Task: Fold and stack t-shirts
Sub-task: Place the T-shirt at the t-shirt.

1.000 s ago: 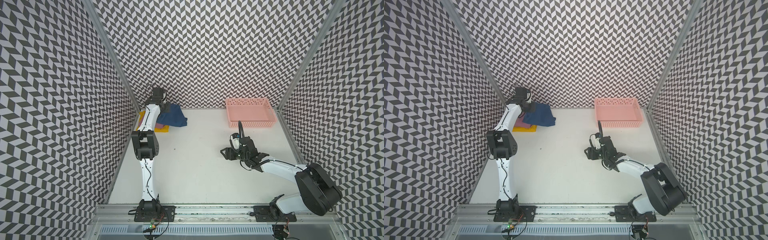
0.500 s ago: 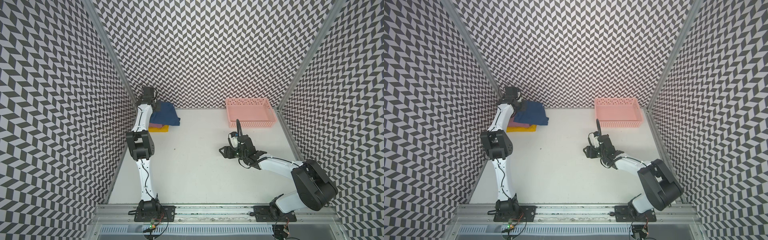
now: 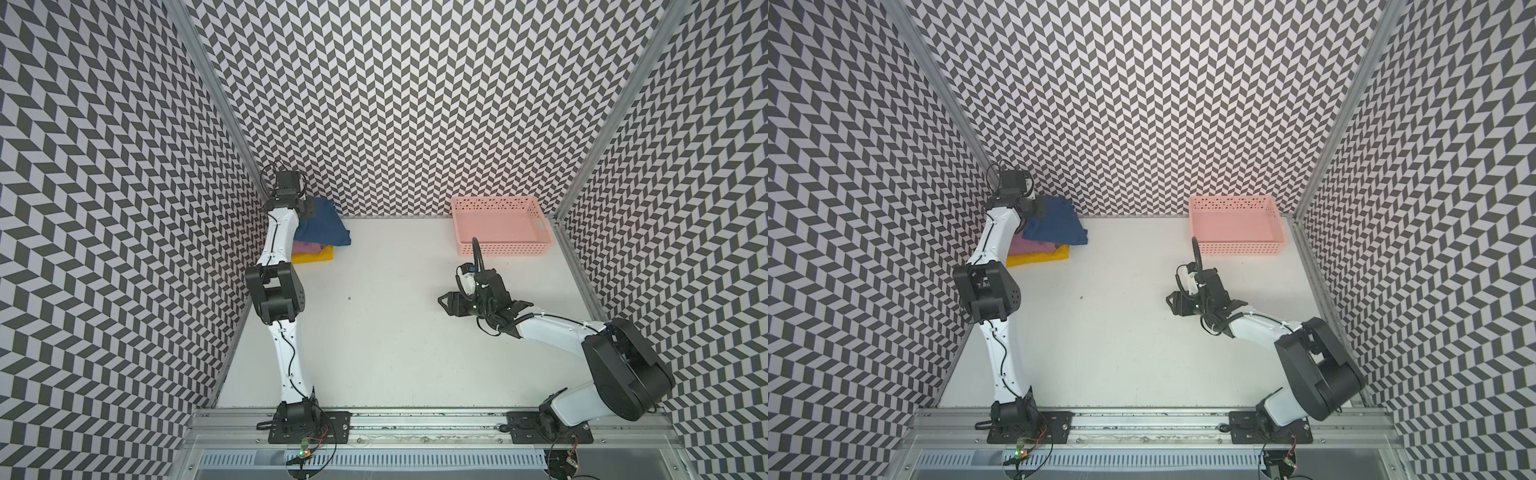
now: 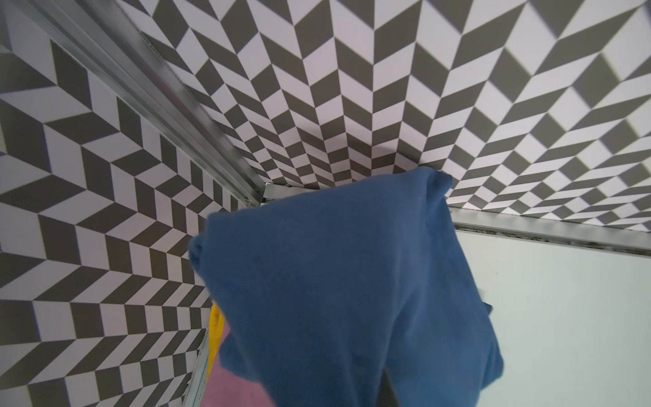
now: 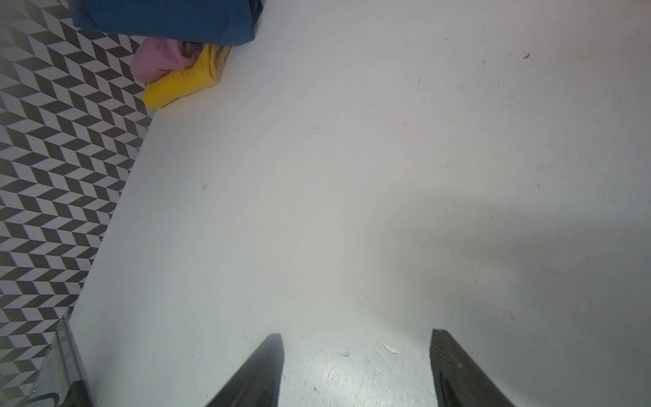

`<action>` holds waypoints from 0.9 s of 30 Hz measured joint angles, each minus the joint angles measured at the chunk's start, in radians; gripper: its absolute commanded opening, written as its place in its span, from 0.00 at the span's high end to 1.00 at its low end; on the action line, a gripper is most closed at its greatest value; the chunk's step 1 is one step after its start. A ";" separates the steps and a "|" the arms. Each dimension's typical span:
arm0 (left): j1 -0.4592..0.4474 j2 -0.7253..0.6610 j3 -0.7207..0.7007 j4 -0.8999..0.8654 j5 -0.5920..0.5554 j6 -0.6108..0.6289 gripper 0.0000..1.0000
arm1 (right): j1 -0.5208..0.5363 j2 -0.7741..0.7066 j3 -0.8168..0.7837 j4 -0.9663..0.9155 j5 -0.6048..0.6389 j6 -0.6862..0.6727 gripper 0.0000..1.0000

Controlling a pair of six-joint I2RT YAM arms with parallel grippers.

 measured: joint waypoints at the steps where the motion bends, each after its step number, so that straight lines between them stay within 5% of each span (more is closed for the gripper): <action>1: -0.005 -0.012 0.000 0.005 0.008 -0.002 1.00 | 0.000 0.000 0.000 0.000 0.001 0.000 0.33; 16: 0.004 -0.086 -0.035 0.087 0.044 -0.013 1.00 | 0.000 0.000 0.000 0.000 0.010 0.000 0.33; 27: 0.074 -0.085 -0.273 0.131 0.020 -0.023 1.00 | 0.000 0.000 0.000 -0.001 0.010 0.000 0.33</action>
